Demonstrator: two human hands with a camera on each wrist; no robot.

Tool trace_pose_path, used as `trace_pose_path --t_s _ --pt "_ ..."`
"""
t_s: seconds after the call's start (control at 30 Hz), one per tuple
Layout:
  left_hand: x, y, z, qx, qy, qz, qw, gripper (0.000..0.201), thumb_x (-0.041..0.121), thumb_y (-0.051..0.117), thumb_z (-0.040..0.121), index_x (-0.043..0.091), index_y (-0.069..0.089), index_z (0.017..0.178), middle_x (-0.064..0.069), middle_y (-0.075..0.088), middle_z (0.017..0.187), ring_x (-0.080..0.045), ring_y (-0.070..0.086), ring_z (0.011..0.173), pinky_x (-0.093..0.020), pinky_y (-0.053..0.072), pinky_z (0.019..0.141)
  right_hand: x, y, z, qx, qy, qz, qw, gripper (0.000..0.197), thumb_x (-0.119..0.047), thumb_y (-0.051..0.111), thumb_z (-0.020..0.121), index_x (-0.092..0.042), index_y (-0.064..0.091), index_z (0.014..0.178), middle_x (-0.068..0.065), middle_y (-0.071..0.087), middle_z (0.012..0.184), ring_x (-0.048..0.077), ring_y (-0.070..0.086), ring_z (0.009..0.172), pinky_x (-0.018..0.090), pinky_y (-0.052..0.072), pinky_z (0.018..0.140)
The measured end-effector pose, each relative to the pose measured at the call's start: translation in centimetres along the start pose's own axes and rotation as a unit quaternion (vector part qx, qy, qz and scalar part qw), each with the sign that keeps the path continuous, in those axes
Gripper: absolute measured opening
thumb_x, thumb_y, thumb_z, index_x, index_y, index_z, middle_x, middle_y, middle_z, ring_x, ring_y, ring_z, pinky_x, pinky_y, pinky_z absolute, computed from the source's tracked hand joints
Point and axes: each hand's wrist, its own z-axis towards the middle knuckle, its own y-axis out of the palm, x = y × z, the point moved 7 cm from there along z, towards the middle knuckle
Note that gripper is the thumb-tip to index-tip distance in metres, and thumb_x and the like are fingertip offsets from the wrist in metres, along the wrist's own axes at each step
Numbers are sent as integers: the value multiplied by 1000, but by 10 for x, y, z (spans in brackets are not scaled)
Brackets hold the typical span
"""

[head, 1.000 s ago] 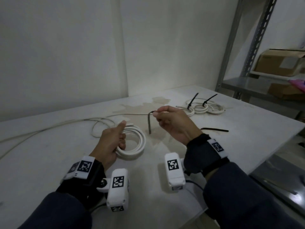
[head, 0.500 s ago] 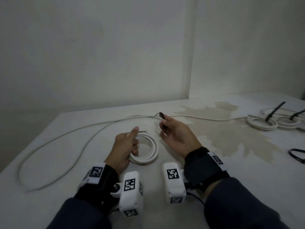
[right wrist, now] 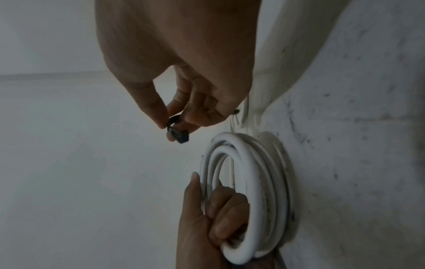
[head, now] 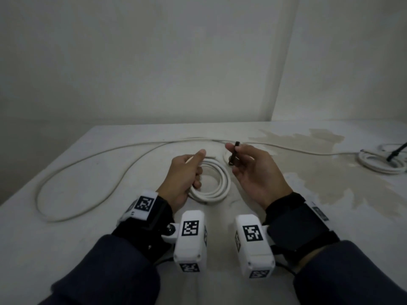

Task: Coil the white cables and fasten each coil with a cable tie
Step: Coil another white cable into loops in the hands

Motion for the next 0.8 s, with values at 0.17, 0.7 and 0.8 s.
trace_pose_path --t_s 0.17,0.7,0.8 --pt "0 1 0 -3 -5 4 1000 29 30 58 95 16 46 72 11 37 41 -8 29 37 -18 28 35 -6 0 -5 11 -30 -18 999 23 3 57 84 -19 52 85 -1 74 88 8 59 61 15 40 43" --pt "-1 8 -1 -25 3 14 1000 28 30 57 95 15 46 73 10 40 43 -6 31 37 -17 28 35 -11 12 -12 -28 -39 -123 991 22 0 62 85 -14 59 100 -1 72 74 13 67 61 16 40 45" --pt "-1 13 -4 -44 2 16 999 28 29 56 95 15 45 73 10 40 44 -5 32 38 -18 28 36 -15 16 -15 -44 -74 -200 976 24 5 64 82 -13 57 96 -2 69 66 11 65 56 16 39 46"
